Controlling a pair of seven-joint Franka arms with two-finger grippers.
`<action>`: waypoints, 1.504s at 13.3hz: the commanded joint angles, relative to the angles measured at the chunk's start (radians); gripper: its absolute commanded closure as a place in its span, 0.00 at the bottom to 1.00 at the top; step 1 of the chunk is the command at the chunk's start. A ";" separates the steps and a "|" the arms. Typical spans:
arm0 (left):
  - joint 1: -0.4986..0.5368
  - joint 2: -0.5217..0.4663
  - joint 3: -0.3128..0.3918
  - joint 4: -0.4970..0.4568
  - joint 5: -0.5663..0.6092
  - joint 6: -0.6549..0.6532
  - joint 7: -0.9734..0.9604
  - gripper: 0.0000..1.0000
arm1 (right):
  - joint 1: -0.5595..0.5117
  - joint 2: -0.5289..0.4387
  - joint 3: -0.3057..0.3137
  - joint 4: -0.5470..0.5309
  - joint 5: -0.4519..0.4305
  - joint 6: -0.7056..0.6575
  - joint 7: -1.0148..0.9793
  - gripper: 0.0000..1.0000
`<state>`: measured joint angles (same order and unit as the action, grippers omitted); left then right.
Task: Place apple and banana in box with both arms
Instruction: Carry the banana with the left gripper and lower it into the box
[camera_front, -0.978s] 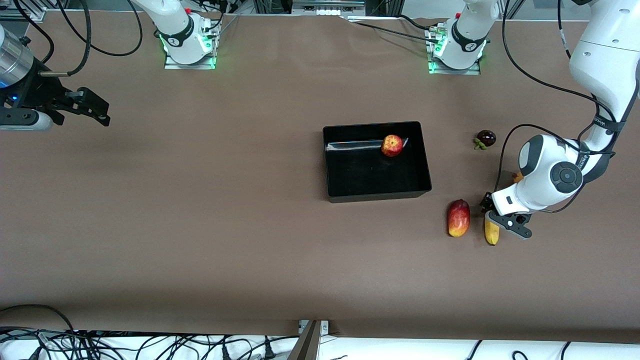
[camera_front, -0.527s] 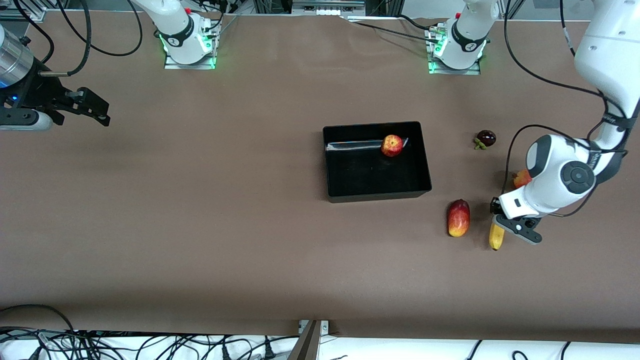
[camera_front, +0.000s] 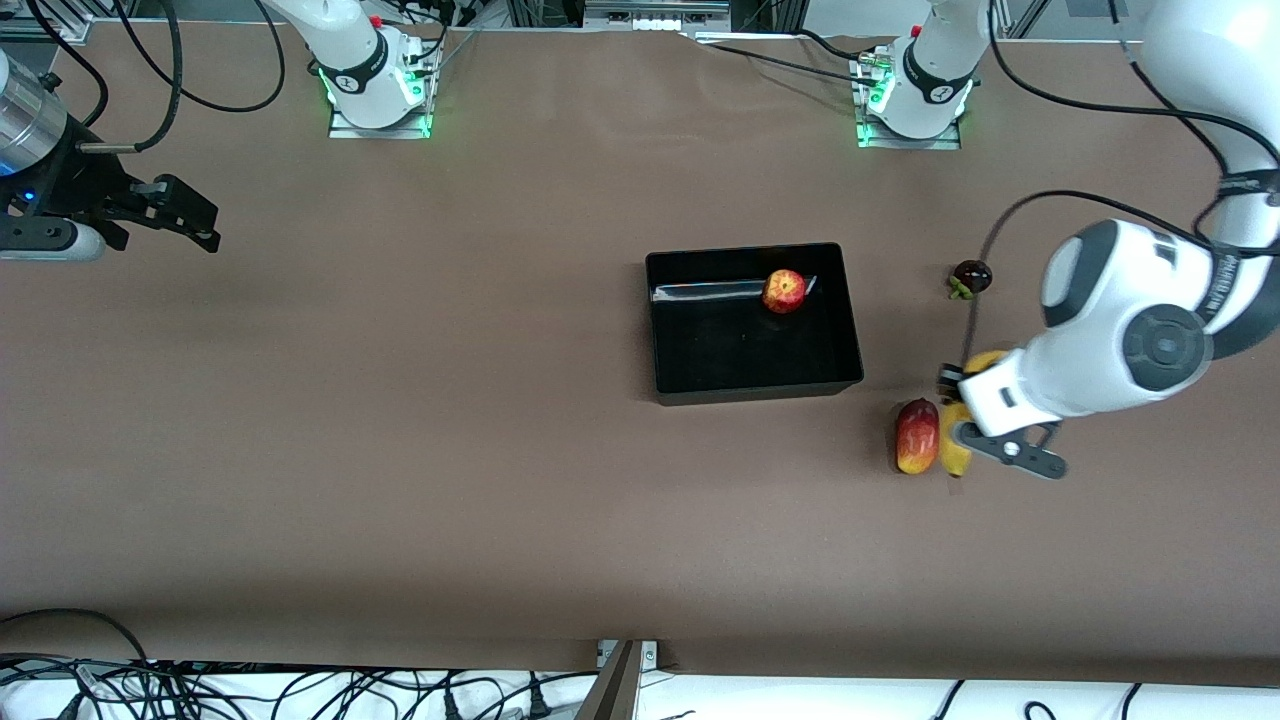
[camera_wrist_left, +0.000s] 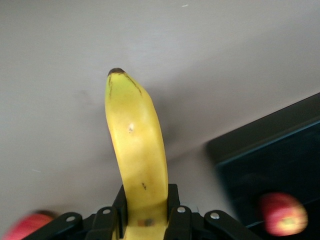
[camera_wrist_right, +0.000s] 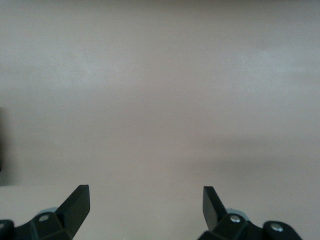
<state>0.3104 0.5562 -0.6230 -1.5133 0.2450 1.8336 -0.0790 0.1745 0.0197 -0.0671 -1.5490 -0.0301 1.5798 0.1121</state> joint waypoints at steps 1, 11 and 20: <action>-0.104 0.019 0.006 0.025 -0.119 -0.024 -0.260 0.94 | -0.006 0.008 0.006 0.023 -0.007 -0.014 0.001 0.00; -0.421 0.096 0.019 -0.085 -0.092 0.166 -0.875 0.97 | -0.006 0.008 0.006 0.023 -0.007 -0.014 0.000 0.00; -0.422 0.155 0.046 -0.214 -0.046 0.406 -0.877 0.93 | -0.006 0.008 0.006 0.023 -0.007 -0.014 0.000 0.00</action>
<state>-0.1133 0.7092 -0.5892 -1.6926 0.1536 2.1735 -0.9464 0.1745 0.0198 -0.0671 -1.5483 -0.0301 1.5798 0.1121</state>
